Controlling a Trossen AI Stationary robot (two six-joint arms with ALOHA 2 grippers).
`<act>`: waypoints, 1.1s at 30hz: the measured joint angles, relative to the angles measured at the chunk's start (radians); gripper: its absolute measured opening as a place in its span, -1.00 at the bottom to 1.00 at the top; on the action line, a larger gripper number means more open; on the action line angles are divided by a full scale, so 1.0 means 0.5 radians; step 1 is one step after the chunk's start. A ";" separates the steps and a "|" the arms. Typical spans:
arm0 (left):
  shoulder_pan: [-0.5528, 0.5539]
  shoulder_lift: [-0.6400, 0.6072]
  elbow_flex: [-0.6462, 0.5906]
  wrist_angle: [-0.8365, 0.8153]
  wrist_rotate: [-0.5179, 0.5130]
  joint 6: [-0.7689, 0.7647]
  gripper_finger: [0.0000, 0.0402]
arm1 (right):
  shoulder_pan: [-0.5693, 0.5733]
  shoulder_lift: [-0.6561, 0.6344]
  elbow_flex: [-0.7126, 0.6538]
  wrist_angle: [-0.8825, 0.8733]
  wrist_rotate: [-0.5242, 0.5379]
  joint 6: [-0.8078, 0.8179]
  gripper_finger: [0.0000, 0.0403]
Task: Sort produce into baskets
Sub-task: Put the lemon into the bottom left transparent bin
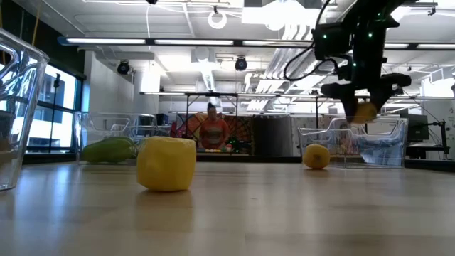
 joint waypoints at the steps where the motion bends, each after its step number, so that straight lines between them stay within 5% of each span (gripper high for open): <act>1: 0.000 0.000 0.000 -0.010 0.000 0.000 0.97 | 0.002 -0.011 0.000 -0.017 0.003 -0.029 0.14; 7: 0.001 0.000 0.000 -0.022 -0.001 -0.008 0.97 | 0.003 -0.150 -0.075 0.106 -0.015 -0.182 0.14; 17: 0.001 0.000 0.000 -0.067 -0.002 -0.087 0.97 | -0.036 -0.482 -0.473 0.517 -0.421 -0.137 0.14; 33: 0.001 0.000 0.000 -0.067 -0.004 -0.101 0.97 | -0.036 -0.516 -0.476 0.717 -0.205 -0.045 0.14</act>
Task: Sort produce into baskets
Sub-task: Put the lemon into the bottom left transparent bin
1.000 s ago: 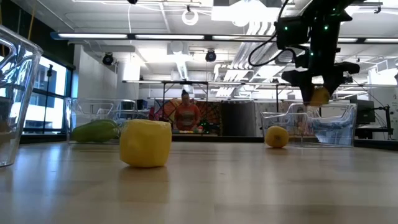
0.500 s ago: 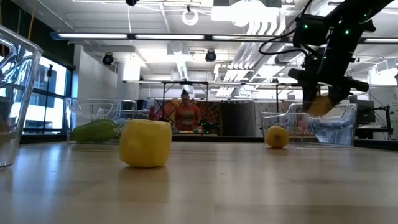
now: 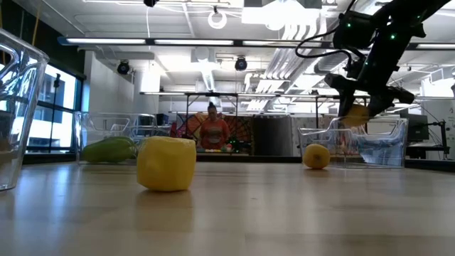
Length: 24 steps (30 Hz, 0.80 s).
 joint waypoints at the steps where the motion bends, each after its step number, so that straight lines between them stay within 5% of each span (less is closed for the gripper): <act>1: 0.000 0.000 0.000 0.000 0.000 0.000 0.97 | 0.000 0.000 0.000 0.000 -0.001 0.003 0.15; 14: 0.001 0.000 0.000 0.000 0.001 0.001 0.97 | 0.000 -0.017 0.092 0.046 -0.016 0.000 0.94; 19: 0.001 0.000 0.000 -0.004 0.001 0.001 0.97 | 0.054 -0.054 0.287 0.251 -0.092 -0.115 0.94; 24: 0.001 0.000 0.000 -0.054 0.001 0.000 0.97 | 0.290 -0.027 0.338 0.767 -0.381 -0.262 0.94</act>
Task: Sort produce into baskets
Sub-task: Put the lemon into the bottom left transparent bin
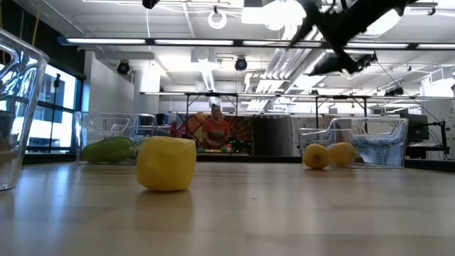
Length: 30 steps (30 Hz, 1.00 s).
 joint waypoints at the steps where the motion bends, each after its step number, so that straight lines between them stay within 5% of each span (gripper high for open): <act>1: 0.000 0.001 0.000 0.001 0.000 0.000 0.97 | 0.065 0.025 0.000 0.082 -0.038 0.004 0.94; 13: 0.001 0.001 0.000 0.001 -0.108 -0.284 0.97 | 0.936 0.777 0.011 0.531 -0.311 0.522 0.94; 20: 0.000 0.001 0.000 -0.078 -0.028 -0.179 0.97 | 1.272 1.274 0.345 0.502 -0.341 0.912 0.94; 30: -0.001 0.001 0.000 -0.454 0.231 0.172 0.97 | 1.353 1.984 1.451 -0.565 -0.192 1.224 0.94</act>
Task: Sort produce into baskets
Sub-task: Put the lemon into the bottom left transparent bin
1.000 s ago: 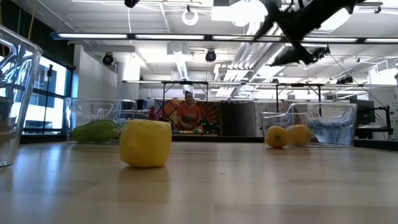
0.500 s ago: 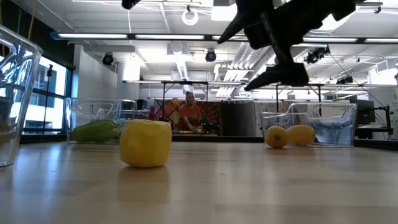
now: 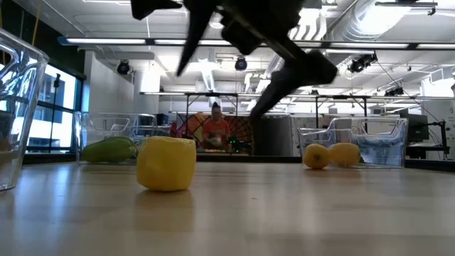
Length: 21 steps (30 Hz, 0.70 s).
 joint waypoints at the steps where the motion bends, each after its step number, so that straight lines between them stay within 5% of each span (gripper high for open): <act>1: 0.000 0.000 0.000 -0.043 0.000 0.002 0.97 | 0.000 0.062 0.107 -0.079 0.002 0.034 0.94; 10: 0.000 -0.001 -0.001 -0.203 0.003 0.042 0.97 | -0.004 0.529 0.784 -0.439 -0.044 0.105 0.94; 21: -0.053 -0.001 -0.001 -0.299 -0.041 0.035 0.97 | -0.004 0.813 0.946 -0.496 -0.057 0.158 0.94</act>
